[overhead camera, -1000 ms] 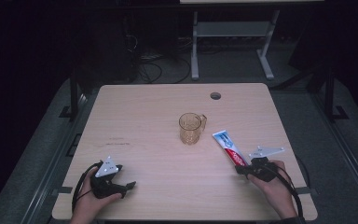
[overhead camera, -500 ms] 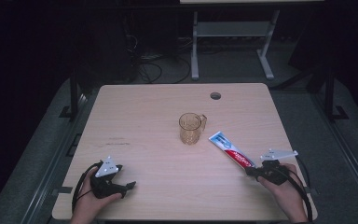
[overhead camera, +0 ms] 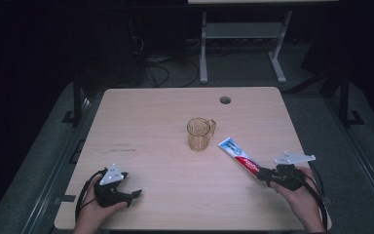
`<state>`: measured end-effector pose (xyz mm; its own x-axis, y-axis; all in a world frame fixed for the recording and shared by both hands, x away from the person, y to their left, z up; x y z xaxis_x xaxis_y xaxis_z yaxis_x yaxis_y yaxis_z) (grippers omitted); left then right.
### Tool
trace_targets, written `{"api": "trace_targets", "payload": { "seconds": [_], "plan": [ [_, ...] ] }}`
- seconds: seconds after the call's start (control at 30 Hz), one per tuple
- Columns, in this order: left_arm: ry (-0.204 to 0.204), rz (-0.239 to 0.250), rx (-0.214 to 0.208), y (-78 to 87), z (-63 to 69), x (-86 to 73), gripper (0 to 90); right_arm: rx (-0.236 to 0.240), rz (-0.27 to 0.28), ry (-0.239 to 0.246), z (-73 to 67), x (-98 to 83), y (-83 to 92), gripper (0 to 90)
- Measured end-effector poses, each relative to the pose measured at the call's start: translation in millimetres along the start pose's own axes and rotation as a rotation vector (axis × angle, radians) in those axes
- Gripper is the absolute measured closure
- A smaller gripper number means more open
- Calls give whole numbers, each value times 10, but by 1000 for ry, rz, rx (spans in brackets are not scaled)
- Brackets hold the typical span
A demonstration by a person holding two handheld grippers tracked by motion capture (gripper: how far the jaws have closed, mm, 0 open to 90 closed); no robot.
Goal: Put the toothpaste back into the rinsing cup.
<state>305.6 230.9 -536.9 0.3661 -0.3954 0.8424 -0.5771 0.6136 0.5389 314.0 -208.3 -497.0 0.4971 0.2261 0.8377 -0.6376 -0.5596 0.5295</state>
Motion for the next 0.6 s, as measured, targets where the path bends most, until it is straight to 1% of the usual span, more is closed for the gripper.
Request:
{"api": "trace_targets", "payload": {
  "seconds": [0.1,0.17,0.27,0.33,0.43,0.47,0.6],
  "plan": [
    [0,1,1,-1,-1,1,137,-3,3,5,15,36,-36,589],
    [1,3,1,-2,0,2,137,-10,5,0,29,65,-65,525],
    [1,2,1,-2,0,2,137,-11,9,14,67,137,-116,457],
    [0,2,1,-2,-1,2,137,-9,11,11,85,175,-135,429],
    [1,3,1,-2,-1,2,138,-12,14,2,104,204,-148,415],
    [1,3,1,-3,0,2,137,-12,22,1,131,231,-165,405],
    [1,2,1,-2,0,2,137,-14,20,-3,164,261,-196,386]
  ]
}}
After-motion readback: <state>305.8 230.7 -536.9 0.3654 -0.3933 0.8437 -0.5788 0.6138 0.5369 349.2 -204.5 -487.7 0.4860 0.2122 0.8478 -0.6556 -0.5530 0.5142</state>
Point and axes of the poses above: each handheld gripper's, and its own axes: y roughly backward along the jaws, x roughly out of its top, z roughly to its right, the point moved 9 cm from there along -y, roughly forward along the jaws, and after that the axes turned 11 degrees about z, right-handed, at the moved point
